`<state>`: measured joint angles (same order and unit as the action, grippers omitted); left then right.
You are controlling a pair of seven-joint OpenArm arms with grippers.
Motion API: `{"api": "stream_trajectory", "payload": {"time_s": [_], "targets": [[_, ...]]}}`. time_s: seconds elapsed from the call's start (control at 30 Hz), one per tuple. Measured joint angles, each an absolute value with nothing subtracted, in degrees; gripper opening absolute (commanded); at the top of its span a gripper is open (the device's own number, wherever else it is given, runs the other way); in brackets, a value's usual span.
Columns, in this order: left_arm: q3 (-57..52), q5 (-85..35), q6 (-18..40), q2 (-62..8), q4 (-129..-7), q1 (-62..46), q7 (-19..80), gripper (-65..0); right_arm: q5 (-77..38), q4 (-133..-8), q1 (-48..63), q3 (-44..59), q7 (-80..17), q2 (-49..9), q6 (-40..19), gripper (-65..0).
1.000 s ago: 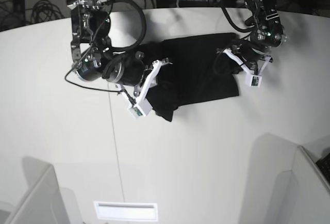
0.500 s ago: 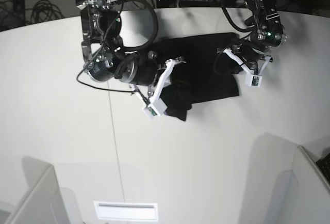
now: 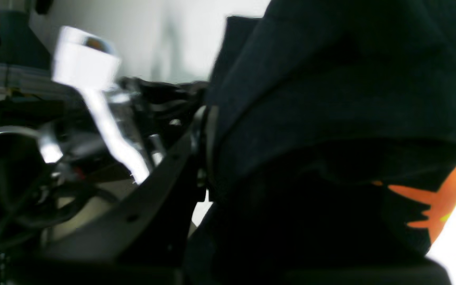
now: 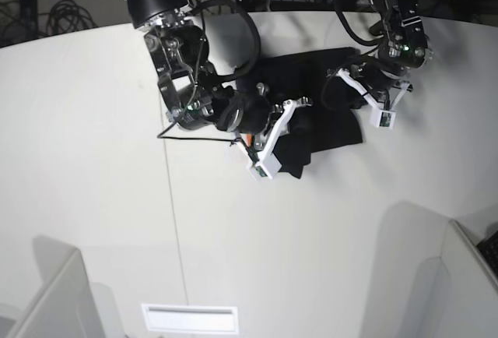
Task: Fold the T-shirt properly
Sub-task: 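Grasp the other strip end with the right gripper and lift it, then fold the held end over toward the left gripper and release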
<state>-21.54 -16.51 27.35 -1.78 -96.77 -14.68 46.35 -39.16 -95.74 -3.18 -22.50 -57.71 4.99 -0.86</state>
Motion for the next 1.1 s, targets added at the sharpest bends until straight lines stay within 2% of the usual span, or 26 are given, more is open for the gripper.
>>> {"api": "stream_trajectory", "payload": {"time_s": [0.3,0.63,1.1], "targets": [[-21.5,-16.5,27.4,-1.8,-97.3,-15.1,46.3,-65.0,-39.4,-95.0,-2.9,-26.3,-57.6,5.1,-0.8,-65.0],[-21.7,-16.5,27.4,-1.8,-97.4,-15.4,46.3,-65.0,-39.2,-88.4,-3.6,-26.3,-53.5,4.9,-0.8,-65.0],[-35.3,-17.1,28.0,-2.6,-104.3,-22.5,46.7,-65.0,-39.8,-84.6,-5.8,-26.3,-52.9,5.0,-0.8,-65.0]]}}
